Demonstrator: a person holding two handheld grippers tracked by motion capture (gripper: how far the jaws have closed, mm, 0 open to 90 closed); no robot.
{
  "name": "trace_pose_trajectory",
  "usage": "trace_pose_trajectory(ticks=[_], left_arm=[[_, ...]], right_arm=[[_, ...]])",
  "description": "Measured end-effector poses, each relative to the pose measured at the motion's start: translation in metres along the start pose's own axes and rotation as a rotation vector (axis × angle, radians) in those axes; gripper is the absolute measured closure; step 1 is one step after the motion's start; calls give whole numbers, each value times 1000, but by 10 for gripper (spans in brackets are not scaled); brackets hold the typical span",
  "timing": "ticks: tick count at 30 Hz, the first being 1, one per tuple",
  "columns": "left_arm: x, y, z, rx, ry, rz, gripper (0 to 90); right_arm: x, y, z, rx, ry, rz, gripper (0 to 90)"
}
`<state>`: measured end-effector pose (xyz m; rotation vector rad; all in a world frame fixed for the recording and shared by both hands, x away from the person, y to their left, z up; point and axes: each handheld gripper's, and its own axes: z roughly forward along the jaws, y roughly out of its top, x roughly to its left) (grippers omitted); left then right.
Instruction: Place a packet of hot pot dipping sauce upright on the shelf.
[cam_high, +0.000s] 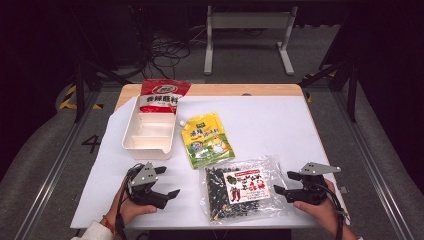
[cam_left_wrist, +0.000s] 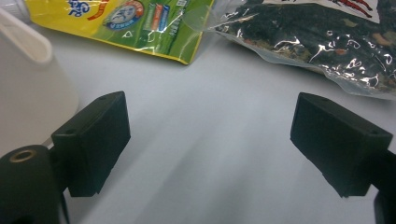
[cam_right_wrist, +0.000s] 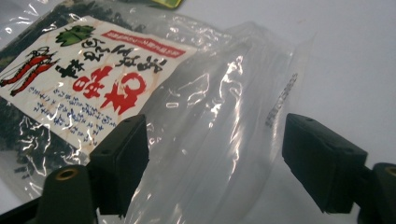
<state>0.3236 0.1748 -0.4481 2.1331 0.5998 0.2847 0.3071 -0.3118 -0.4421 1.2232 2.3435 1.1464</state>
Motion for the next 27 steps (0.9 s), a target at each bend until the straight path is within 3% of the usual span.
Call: trace_pose_trajectory(ticks=[5, 7, 9, 11, 15, 17, 21, 24, 27], left_arm=[[-1, 2, 5, 10, -14, 18, 127], [-2, 3, 7, 16, -23, 19, 127], [-3, 3, 9, 22, -29, 26, 127], [-4, 4, 11, 29, -38, 27, 127], [-5, 5, 14, 29, -50, 30, 127], [-5, 6, 16, 32, -53, 30, 127], [-5, 8, 19, 32, -60, 31, 127], [-5, 11, 20, 28, -65, 29, 128], [-5, 12, 22, 27, -70, 30, 128]], right_arm=[[1, -8, 7, 44, 44, 29, 169], [3, -8, 7, 47, 36, 19, 159], [4, -8, 9, 38, 62, 32, 161], [7, -7, 11, 45, 80, 18, 172], [13, -3, 16, 65, 58, -18, 218], [16, 0, 18, 91, 35, -50, 276], [17, 5, 19, 107, 6, -54, 429], [15, 6, 20, 99, 16, -44, 519], [15, 7, 23, 88, 49, -29, 670]])
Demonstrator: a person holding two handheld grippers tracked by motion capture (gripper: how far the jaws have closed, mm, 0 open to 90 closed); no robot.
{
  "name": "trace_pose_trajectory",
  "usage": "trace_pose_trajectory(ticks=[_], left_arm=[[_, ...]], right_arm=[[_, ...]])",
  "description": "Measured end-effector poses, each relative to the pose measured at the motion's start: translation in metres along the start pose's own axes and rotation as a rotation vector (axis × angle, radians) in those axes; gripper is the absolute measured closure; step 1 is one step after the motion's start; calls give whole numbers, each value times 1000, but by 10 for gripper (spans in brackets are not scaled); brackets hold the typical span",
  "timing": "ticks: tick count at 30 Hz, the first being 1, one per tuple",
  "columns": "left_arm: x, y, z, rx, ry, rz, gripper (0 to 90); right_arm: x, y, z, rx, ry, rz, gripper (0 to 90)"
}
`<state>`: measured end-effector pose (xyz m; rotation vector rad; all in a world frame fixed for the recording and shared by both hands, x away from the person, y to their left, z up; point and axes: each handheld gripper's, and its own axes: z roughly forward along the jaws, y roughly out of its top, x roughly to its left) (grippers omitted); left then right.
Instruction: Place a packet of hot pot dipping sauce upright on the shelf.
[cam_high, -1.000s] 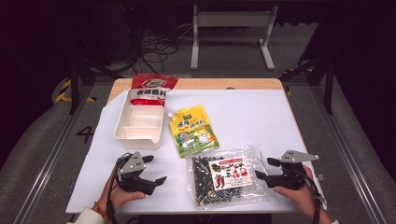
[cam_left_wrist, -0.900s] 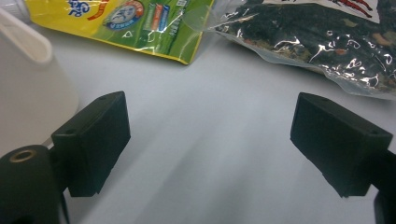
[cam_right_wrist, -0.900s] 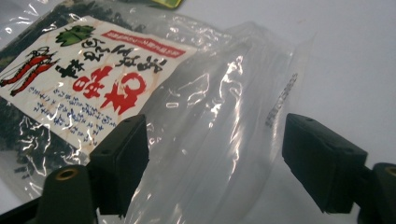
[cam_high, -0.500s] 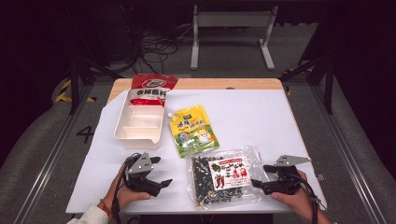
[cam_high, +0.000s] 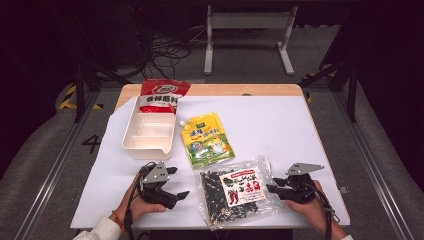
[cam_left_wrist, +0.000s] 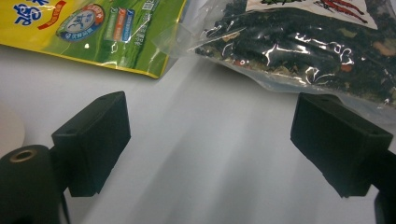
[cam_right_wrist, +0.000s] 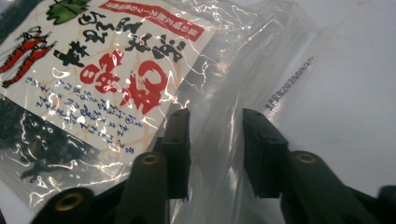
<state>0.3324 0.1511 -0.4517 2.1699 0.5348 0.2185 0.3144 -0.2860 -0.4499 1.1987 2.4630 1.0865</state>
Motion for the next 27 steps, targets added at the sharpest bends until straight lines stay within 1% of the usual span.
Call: trace_pose_trajectory(ticks=[4, 6, 8, 11, 14, 15, 17, 18, 19, 20, 21, 23, 24, 25, 27], left_arm=[[1, 1, 1, 0, -4, -2, 128], [2, 3, 1, -6, -10, -4, 128], [4, 6, 1, -26, -18, -13, 129], [9, 15, 0, -51, -34, -22, 130], [12, 24, 1, -72, -51, -26, 128], [13, 29, 2, -68, -60, -23, 129], [14, 36, 5, -65, -82, -16, 129], [15, 41, 8, -51, -98, -11, 128], [15, 41, 8, -51, -98, -11, 126], [16, 45, 11, -34, -102, -11, 126], [18, 48, 14, -17, -109, -7, 125], [22, 54, 19, -8, -150, -16, 125], [23, 56, 21, -2, -155, -16, 125], [24, 59, 24, 10, -157, -14, 125], [25, 63, 31, 41, -179, 1, 129]], right_arm=[[-2, 3, 2, -18, 42, 20, 785], [-5, 3, 3, -28, 66, 35, 803], [-7, 5, 3, -40, 82, 45, 808], [-7, 13, 1, -71, 88, 19, 811], [-2, 29, -3, -108, 81, -35, 815], [0, 34, -4, -119, 82, -51, 816], [5, 47, -5, -130, 71, -106, 817], [8, 53, -5, -129, 63, -133, 817], [8, 53, -5, -129, 63, -133, 817], [12, 60, -5, -134, 62, -165, 819], [14, 65, -5, -139, 62, -185, 820], [19, 74, -6, -147, 67, -227, 822], [21, 78, -6, -151, 69, -249, 822], [24, 82, -6, -155, 70, -266, 822], [30, 91, -5, -158, 65, -315, 823]])
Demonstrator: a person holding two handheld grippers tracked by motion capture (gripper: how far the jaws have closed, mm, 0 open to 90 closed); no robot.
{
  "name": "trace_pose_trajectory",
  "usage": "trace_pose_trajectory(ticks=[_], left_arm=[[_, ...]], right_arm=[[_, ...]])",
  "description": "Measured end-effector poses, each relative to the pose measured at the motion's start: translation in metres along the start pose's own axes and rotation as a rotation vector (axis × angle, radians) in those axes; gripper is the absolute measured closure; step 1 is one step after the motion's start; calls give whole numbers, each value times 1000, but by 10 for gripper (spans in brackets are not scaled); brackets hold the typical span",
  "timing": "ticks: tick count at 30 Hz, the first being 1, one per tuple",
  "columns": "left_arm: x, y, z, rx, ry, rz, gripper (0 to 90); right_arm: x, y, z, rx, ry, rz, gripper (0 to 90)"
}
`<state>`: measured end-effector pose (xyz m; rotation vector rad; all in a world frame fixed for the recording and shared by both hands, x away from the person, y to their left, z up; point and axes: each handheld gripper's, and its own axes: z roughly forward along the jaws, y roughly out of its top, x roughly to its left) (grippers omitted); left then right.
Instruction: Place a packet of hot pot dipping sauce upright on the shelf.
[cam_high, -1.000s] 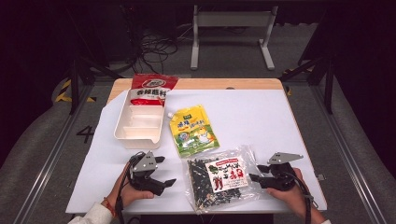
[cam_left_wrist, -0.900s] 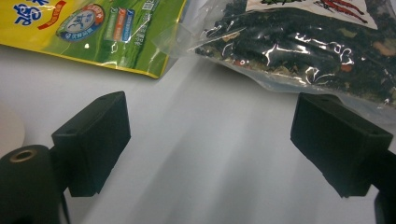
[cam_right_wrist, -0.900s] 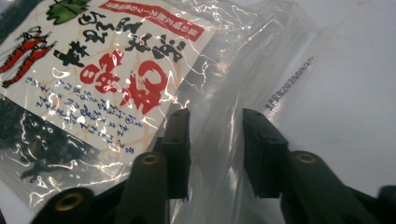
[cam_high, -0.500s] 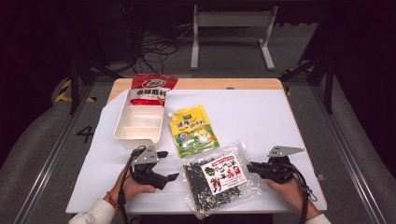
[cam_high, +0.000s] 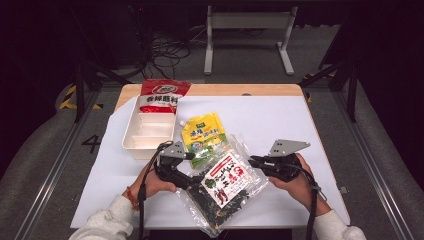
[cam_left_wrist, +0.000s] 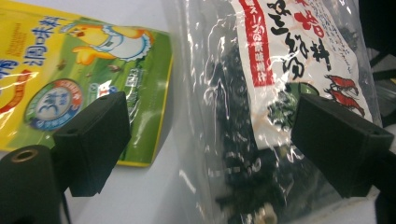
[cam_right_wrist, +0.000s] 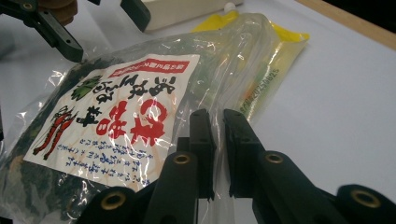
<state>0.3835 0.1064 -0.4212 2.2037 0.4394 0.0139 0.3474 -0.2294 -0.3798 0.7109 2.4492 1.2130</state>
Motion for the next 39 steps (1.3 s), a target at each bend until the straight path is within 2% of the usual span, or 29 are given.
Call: trace_pose_trajectory(ticks=[3, 6, 7, 8, 10, 14, 15, 21, 24, 26, 27, 28, 29, 30, 31, 33, 35, 37, 38, 39], left_arm=[[2, 4, 8, 45, -16, 1, 125], [6, 7, 12, 48, -58, -9, 117], [7, 7, 13, 49, -60, -12, 122], [8, 8, 12, 46, -64, -10, 128], [9, 8, 11, 28, -113, -19, 163], [10, 10, 14, 26, -130, -32, 169], [12, 10, 15, 19, -149, -40, 156], [13, 11, 14, 0, -184, -45, 163], [16, 12, 12, -28, -200, -56, 211], [18, 12, 11, -36, -199, -67, 312], [22, 11, 8, -53, -199, -84, 402], [22, 11, 8, -53, -199, -84, 454], [24, 10, 6, -67, -201, -98, 454], [26, 8, 4, -86, -203, -112, 556], [27, 7, 3, -100, -207, -125, 587], [28, 7, 0, -118, -201, -123, 652], [29, 6, -6, -160, -207, -137, 678], [27, 6, -14, -212, -209, -128, 739], [25, 7, -17, -239, -225, -127, 755], [25, 7, -17, -239, -225, -127, 780]], right_arm=[[3, 11, 2, -5, 9, -60, 823], [6, 22, 5, 3, 5, -105, 823], [8, 26, 6, -1, 4, -122, 823], [9, 29, 8, -3, 2, -133, 823], [9, 33, 10, -4, 0, -151, 824], [10, 41, 16, -14, 6, -192, 825], [11, 43, 17, -18, 6, -202, 826], [14, 53, 20, -31, 4, -247, 826], [15, 57, 23, -32, 3, -264, 827], [15, 60, 25, -32, -3, -278, 826], [15, 62, 27, -34, -6, -282, 822], [14, 63, 27, -41, -3, -278, 821], [14, 63, 27, -41, -3, -278, 821], [12, 64, 27, -55, -4, -273, 817], [12, 64, 26, -63, 0, -267, 815], [11, 65, 26, -68, -2, -265, 811], [10, 66, 25, -89, 4, -248, 804], [9, 68, 21, -112, -9, -230, 775], [8, 68, 20, -119, -21, -220, 762], [8, 68, 20, -119, -21, -220, 762]])
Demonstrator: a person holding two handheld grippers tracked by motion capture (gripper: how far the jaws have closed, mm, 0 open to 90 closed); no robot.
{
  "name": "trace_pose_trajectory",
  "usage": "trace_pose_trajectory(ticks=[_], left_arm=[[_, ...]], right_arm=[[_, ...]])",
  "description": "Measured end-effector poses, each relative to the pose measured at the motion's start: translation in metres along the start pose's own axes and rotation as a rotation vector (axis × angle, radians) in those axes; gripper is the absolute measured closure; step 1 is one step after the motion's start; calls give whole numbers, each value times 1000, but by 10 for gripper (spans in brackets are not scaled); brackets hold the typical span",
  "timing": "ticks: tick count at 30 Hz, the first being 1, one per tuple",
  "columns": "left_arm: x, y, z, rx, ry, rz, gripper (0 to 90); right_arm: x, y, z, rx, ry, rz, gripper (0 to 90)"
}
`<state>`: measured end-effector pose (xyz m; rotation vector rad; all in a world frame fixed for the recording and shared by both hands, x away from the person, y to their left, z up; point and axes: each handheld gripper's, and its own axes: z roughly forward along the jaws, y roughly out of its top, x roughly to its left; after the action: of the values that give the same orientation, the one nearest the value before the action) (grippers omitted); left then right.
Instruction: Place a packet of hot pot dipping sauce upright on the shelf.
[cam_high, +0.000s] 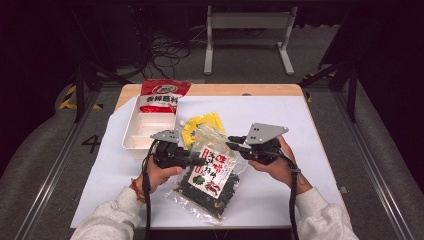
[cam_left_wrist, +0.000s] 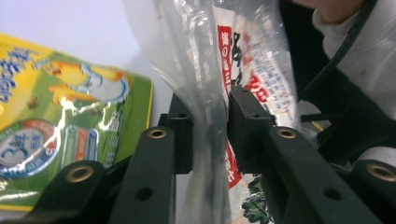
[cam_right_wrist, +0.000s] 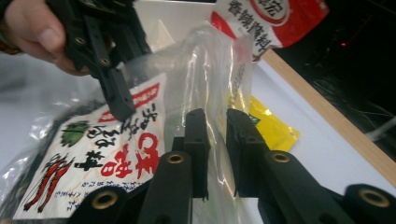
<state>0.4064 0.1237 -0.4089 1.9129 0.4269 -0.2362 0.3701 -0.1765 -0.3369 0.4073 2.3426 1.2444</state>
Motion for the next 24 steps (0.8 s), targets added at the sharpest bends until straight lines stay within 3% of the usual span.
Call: trace_pose_trajectory(ticks=[1, 3, 6, 7, 8, 11, 12, 14, 15, 16, 17, 19, 20, 24], left_arm=[[-2, 1, -3, -32, -25, -2, 780], [-7, 4, -6, -63, -19, 15, 797], [-14, 6, -6, -78, -16, 35, 798], [-18, 7, -8, -84, -23, 51, 799], [-23, 9, -11, -104, -2, 64, 801], [-27, 11, -15, -132, 12, 78, 804], [-30, 12, -18, -144, 24, 83, 804], [-40, 16, -22, -156, 47, 131, 806], [-40, 16, -22, -156, 47, 131, 807], [-43, 18, -24, -154, 57, 148, 807], [-48, 22, -27, -165, 89, 178, 807], [-49, 23, -29, -180, 107, 188, 807], [-50, 25, -35, -191, 136, 203, 807], [-47, 28, -45, -230, 167, 229, 807]], right_arm=[[-1, 0, -2, -9, -9, 15, 736], [-3, -1, -10, -50, -30, 60, 684], [-1, -1, -17, -70, -62, 61, 614], [0, -1, -22, -86, -71, 77, 551], [1, -3, -37, -124, -97, 107, 462], [1, -11, -59, -167, -133, 140, 408], [1, -11, -59, -167, -133, 140, 408], [2, -24, -82, -208, -165, 180, 374], [2, -30, -88, -213, -171, 191, 370], [2, -30, -88, -213, -171, 191, 370], [1, -44, -99, -206, -183, 221, 363], [1, -50, -101, -199, -185, 234, 361], [-1, -67, -105, -176, -179, 285, 354], [-1, -85, -104, -120, -176, 317, 351]])
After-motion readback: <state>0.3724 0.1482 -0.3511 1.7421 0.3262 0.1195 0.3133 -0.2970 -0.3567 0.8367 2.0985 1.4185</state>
